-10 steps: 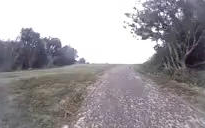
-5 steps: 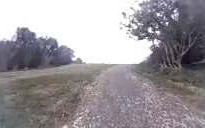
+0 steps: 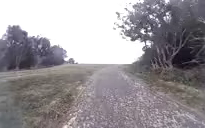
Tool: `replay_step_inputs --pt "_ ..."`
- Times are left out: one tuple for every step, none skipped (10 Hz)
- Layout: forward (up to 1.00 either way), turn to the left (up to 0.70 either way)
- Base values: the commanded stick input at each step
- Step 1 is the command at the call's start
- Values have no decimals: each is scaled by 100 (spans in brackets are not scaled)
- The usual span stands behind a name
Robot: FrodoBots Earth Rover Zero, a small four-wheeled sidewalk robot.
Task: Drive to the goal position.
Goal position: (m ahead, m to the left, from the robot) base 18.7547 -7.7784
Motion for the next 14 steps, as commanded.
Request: replay_step_inputs --pt "60 -15" --pt "60 -15" --pt "60 -15" --pt "60 -15" --pt "60 -3" --pt "60 -1" --pt "60 0" --pt "60 0" --pt "60 0" --pt "60 0" --pt "60 0" --pt "60 0" --pt "60 0" --pt "60 0"
